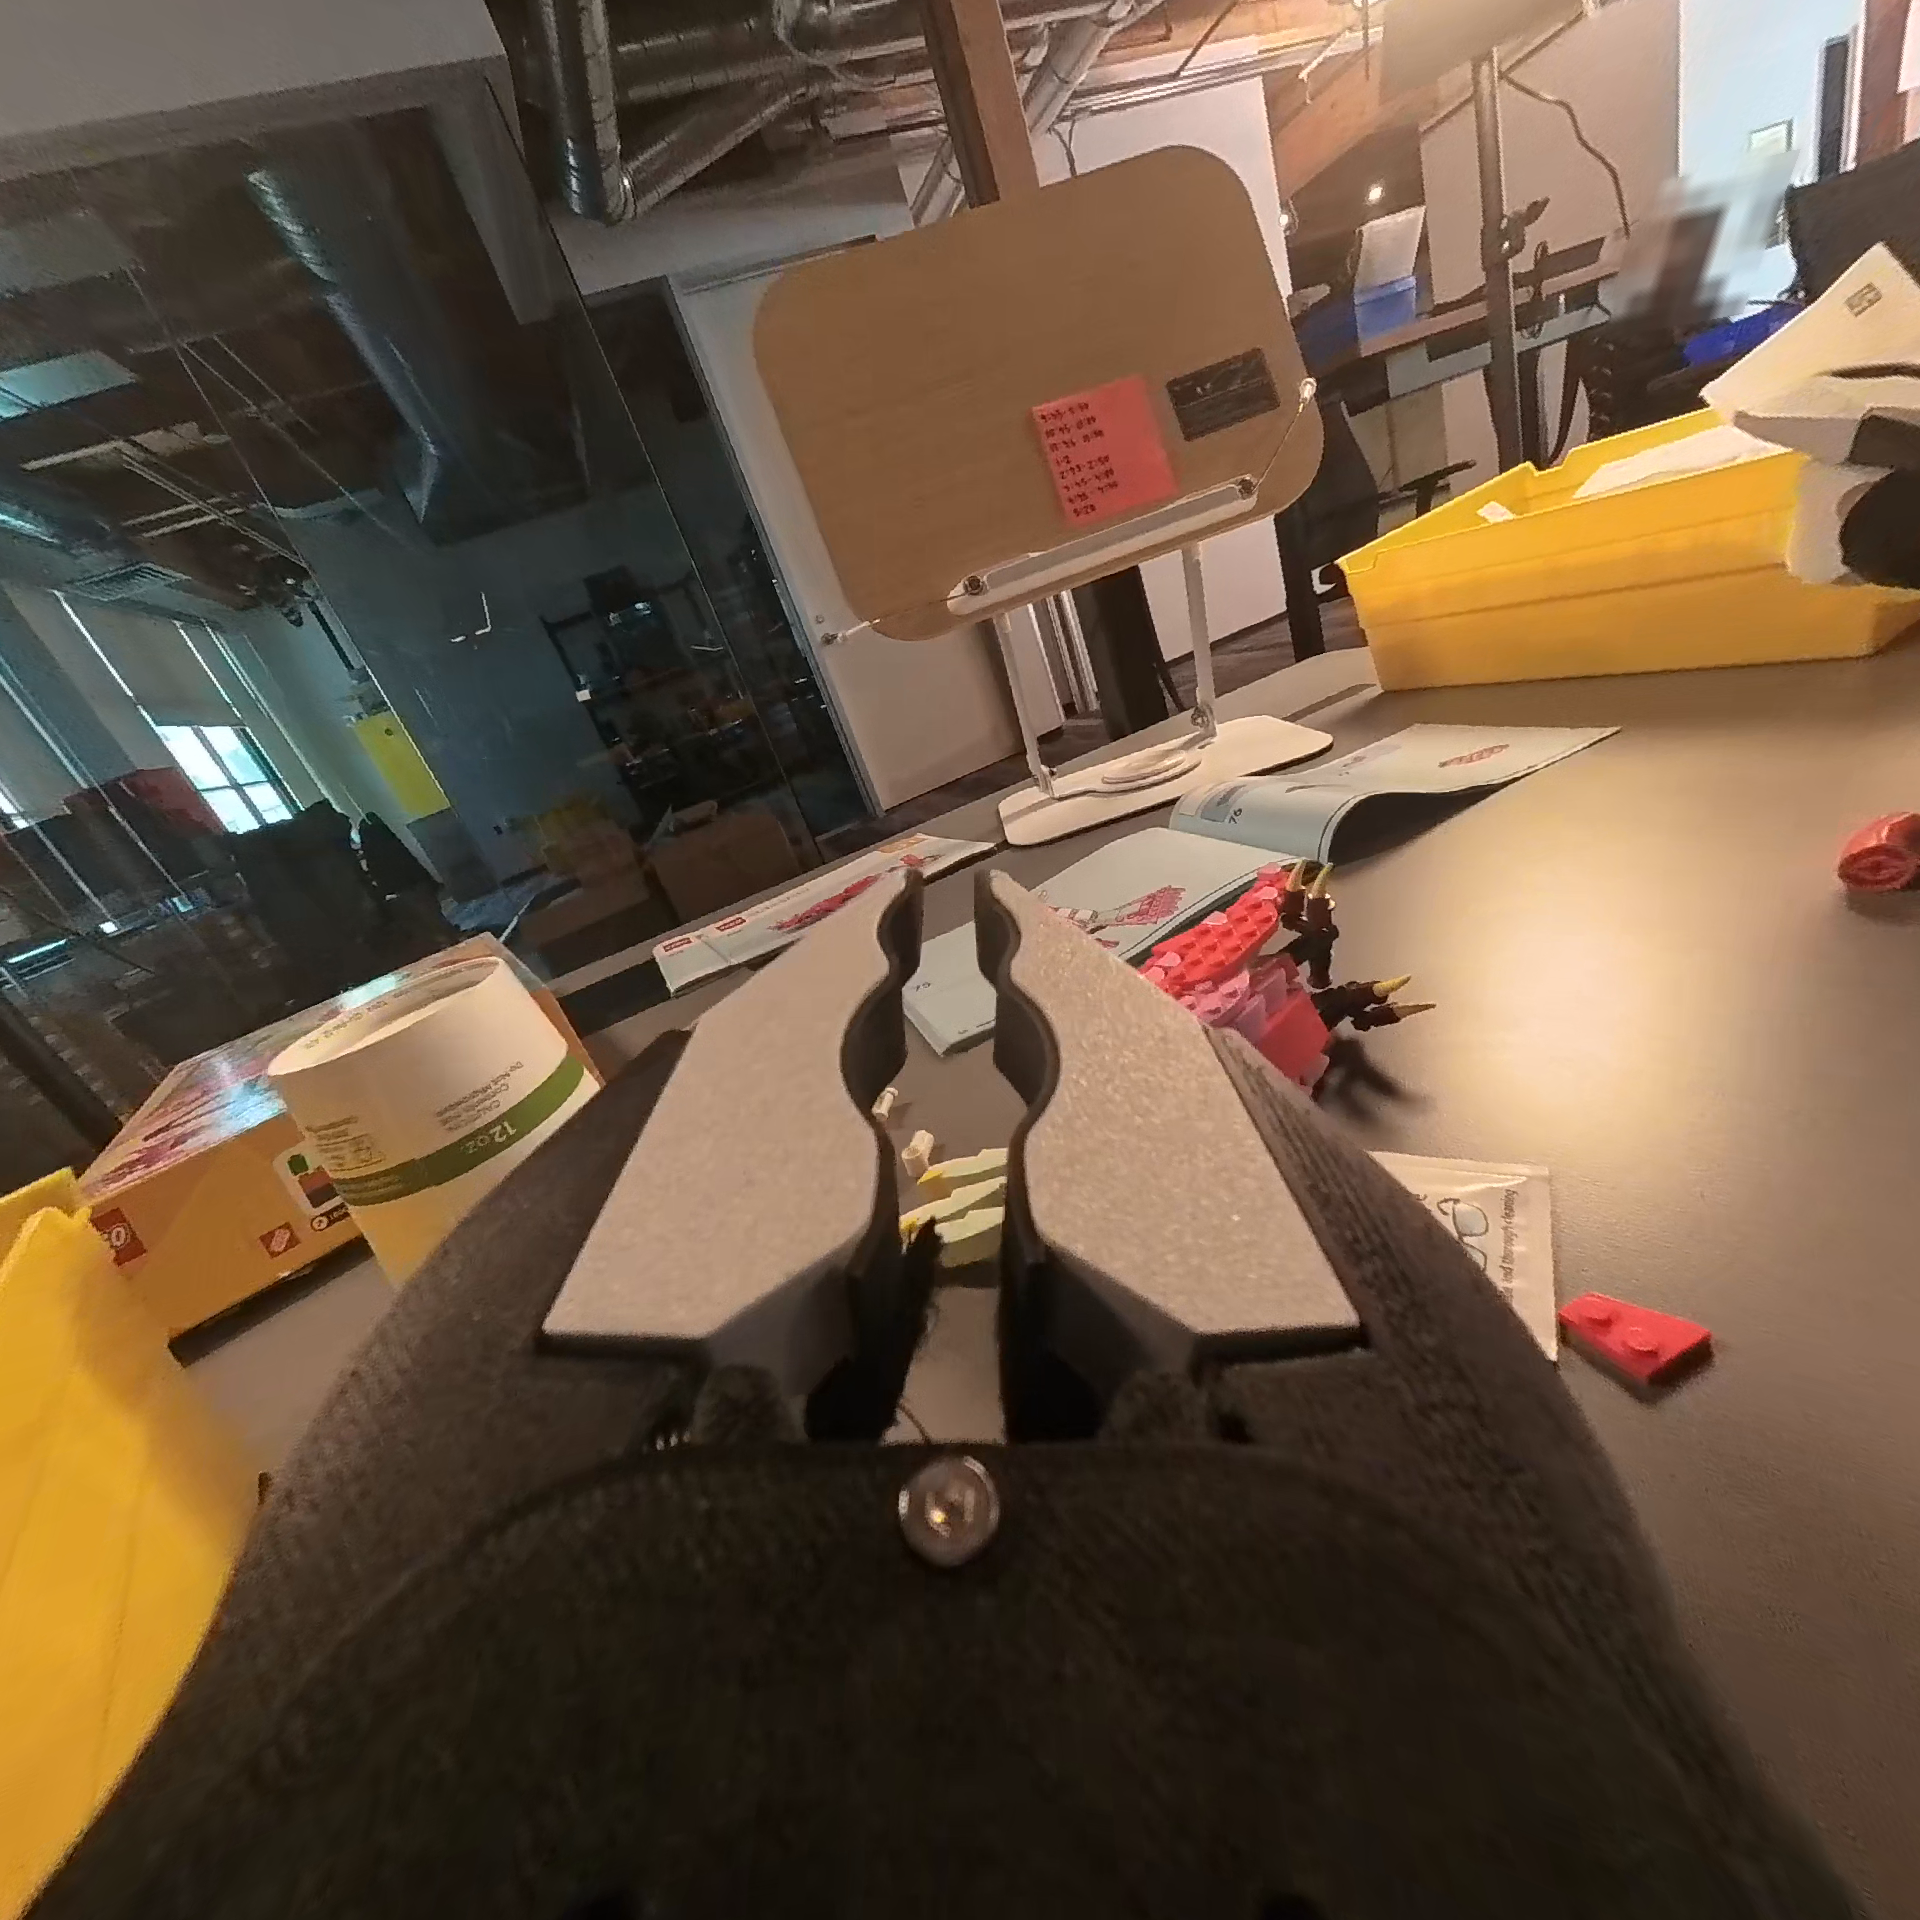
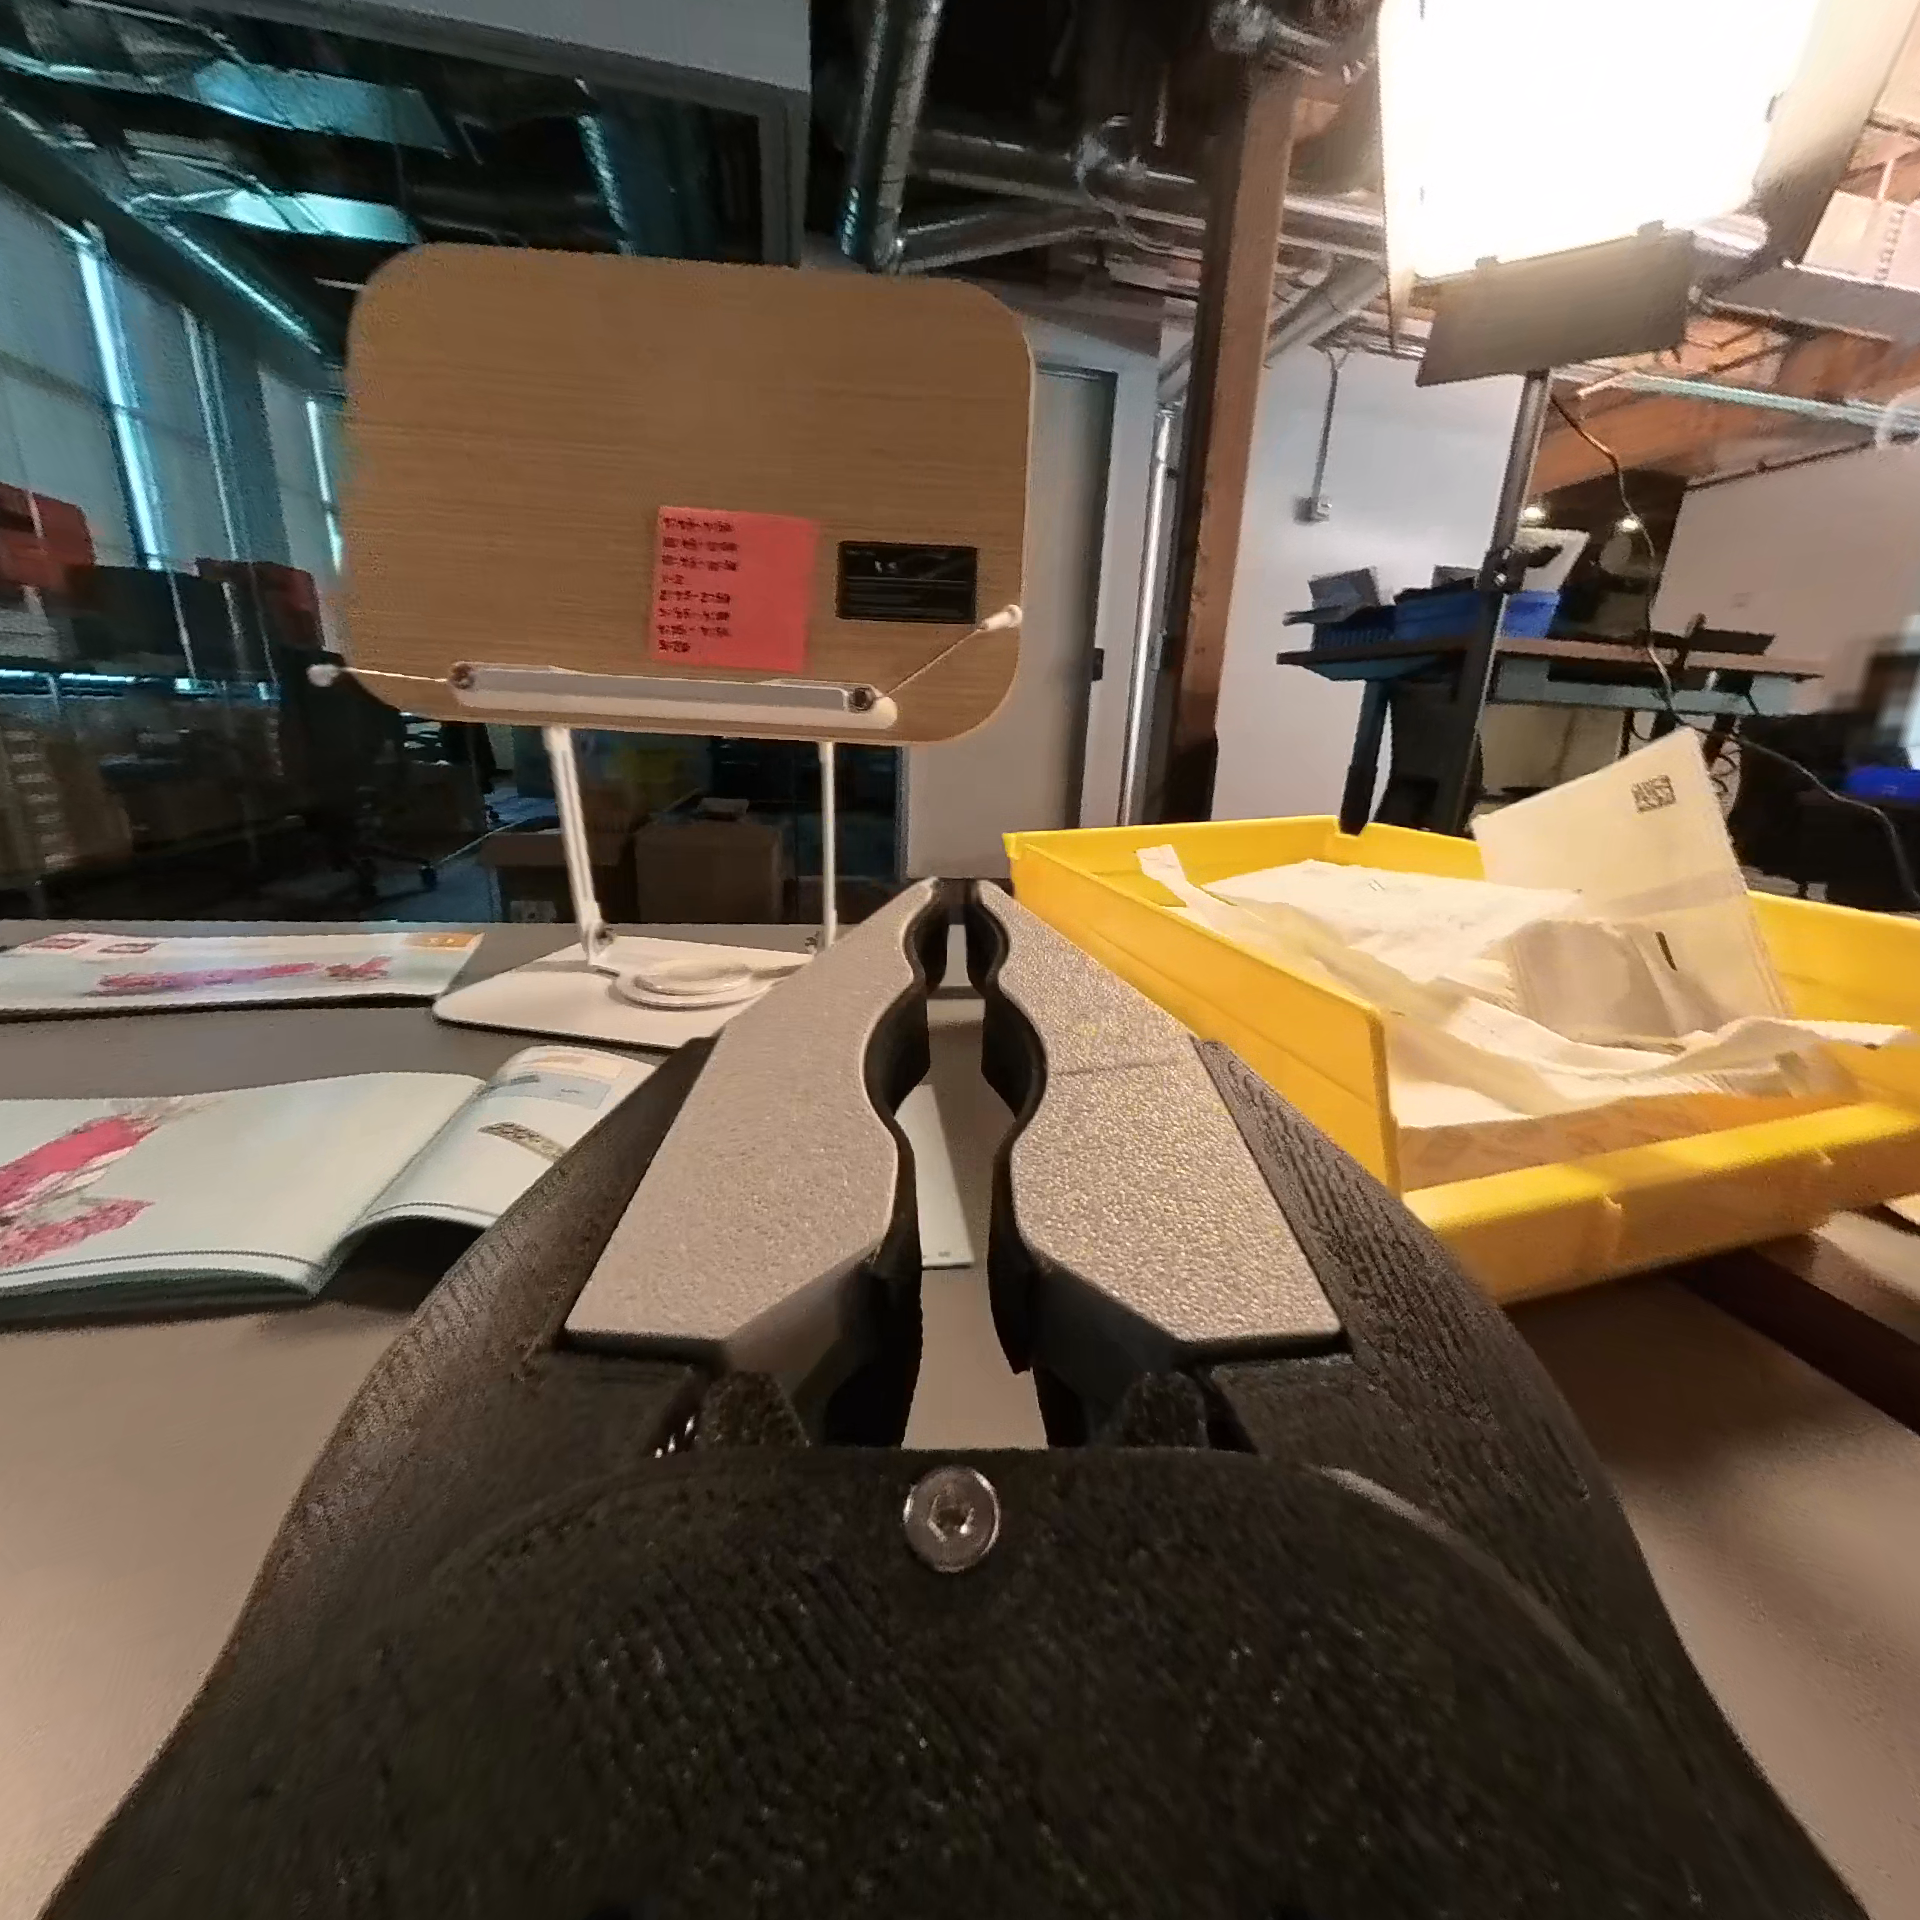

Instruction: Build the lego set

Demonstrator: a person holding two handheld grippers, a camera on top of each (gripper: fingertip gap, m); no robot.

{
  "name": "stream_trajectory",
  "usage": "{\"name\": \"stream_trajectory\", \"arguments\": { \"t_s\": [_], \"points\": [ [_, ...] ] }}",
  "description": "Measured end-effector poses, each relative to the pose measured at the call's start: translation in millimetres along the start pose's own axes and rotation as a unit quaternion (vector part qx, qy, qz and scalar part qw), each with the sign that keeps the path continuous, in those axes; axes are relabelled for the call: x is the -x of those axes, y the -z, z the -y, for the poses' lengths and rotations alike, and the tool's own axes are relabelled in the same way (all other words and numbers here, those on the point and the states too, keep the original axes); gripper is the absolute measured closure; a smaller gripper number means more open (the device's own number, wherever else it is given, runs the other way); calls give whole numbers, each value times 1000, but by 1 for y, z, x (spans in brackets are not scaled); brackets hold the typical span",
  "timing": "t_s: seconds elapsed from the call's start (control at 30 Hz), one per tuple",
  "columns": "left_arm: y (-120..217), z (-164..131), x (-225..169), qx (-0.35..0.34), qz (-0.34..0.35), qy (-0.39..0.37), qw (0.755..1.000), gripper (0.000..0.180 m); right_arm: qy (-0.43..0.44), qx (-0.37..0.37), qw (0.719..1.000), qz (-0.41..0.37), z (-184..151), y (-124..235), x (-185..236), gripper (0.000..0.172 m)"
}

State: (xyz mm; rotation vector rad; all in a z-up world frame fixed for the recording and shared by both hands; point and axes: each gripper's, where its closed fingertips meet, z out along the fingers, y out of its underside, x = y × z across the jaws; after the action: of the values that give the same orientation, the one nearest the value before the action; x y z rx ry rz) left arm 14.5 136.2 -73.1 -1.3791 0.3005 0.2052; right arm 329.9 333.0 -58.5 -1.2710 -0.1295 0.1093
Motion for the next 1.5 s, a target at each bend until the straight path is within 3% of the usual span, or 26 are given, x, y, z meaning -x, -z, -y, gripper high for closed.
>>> {"name": "stream_trajectory", "arguments": {
  "t_s": [0.17,0.53,0.7,0.8,0.97,1.1,1.2,1.3,1.43,1.5],
  "points": [
    [1,4,-1,-10,0,-6,1000,172,-21,-7,1000,-15,0,-2,-11,172],
    [0,2,-22,6,-39,-53,998,180,1,-16,999,45,1,-13,13,172],
    [0,-6,-12,43,-3,-48,998,180,29,-20,996,85,3,-10,32,172],
    [15,16,-23,21,-6,-32,999,180,41,-22,994,100,3,-9,39,172],
    [73,53,-56,24,-56,11,998,180,39,-22,994,100,3,-8,38,172],
    [126,90,5,15,45,-20,999,180,37,-20,994,97,2,-9,36,172],
    [158,94,86,74,140,-34,987,169,42,-19,994,95,2,-10,38,172],
    [177,66,156,189,181,6,965,164,52,-17,994,95,1,-11,40,172],
    [182,-5,188,400,102,106,905,161,57,-17,994,97,1,-11,41,172],
    [177,-28,203,448,88,100,884,158,56,-16,994,97,0,-11,41,172]
  ]
}}
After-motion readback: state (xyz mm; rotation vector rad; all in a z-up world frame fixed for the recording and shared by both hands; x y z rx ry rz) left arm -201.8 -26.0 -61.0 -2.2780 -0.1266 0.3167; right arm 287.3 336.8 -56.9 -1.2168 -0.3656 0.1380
